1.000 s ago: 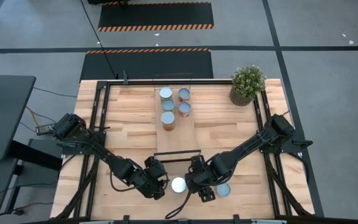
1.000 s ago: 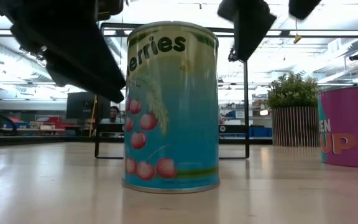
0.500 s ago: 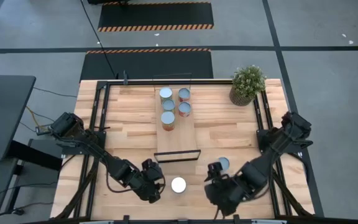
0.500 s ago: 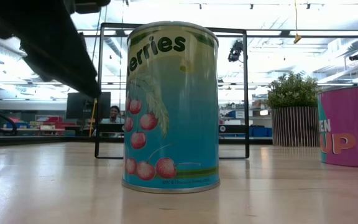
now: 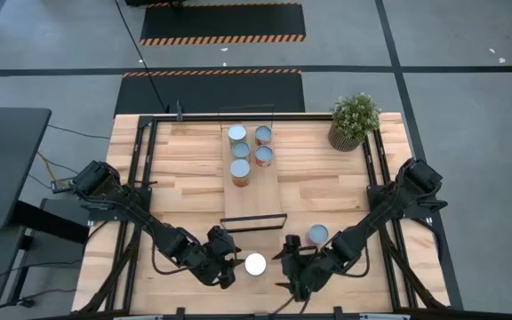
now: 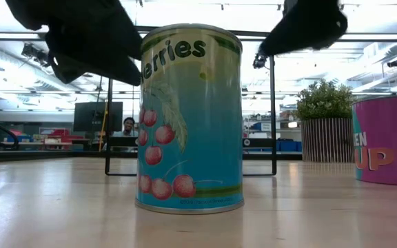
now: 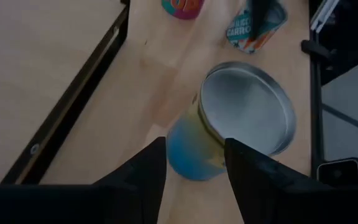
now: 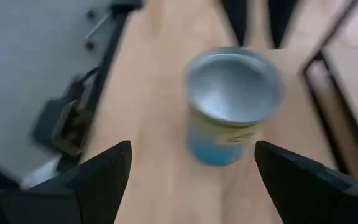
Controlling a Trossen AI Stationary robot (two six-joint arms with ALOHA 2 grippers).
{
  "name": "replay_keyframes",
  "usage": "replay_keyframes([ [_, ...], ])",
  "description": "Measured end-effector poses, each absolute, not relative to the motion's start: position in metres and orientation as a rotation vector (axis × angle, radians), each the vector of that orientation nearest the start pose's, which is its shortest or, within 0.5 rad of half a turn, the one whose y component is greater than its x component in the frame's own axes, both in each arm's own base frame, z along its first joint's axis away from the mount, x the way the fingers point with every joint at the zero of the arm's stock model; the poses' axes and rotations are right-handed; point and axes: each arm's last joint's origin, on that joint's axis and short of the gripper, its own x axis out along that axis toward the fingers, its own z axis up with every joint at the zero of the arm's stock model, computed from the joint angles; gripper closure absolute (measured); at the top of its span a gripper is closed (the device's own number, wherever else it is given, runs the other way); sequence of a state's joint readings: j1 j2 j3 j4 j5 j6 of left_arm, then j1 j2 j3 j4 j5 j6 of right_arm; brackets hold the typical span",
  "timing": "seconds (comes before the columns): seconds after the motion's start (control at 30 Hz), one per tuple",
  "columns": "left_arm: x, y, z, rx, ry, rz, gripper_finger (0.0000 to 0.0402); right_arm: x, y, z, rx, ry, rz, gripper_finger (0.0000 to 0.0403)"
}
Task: Pick and place cans onto a shelf
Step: Put the red can on the shelf
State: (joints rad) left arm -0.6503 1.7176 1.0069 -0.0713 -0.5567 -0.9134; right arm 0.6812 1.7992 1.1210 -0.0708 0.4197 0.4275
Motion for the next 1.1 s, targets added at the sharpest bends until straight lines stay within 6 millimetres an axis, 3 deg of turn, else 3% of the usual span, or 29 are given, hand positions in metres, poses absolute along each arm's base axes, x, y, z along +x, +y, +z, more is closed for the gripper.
replay_keyframes([
  [0.17, 0.288, -0.198, 0.186, -0.441, 0.601, 0.214, 0.0233, 0.297, 0.218, 0.175, -0.016, 0.637, -0.001, 0.0054],
  [0.6, 0.287, -0.195, 0.186, -0.467, 0.567, 0.292, 0.0233, 0.302, 0.198, 0.159, 0.049, 0.599, 0.017, 0.0054],
  [0.93, 0.262, -0.196, 0.196, -0.398, 0.727, 0.242, 0.0242, 0.300, 0.202, 0.158, 0.031, 0.605, 0.045, 0.0054],
  [1.1, 0.260, -0.204, 0.189, -0.386, 0.750, 0.217, 0.0259, 0.307, 0.216, 0.142, 0.090, 0.562, 0.035, 0.0054],
])
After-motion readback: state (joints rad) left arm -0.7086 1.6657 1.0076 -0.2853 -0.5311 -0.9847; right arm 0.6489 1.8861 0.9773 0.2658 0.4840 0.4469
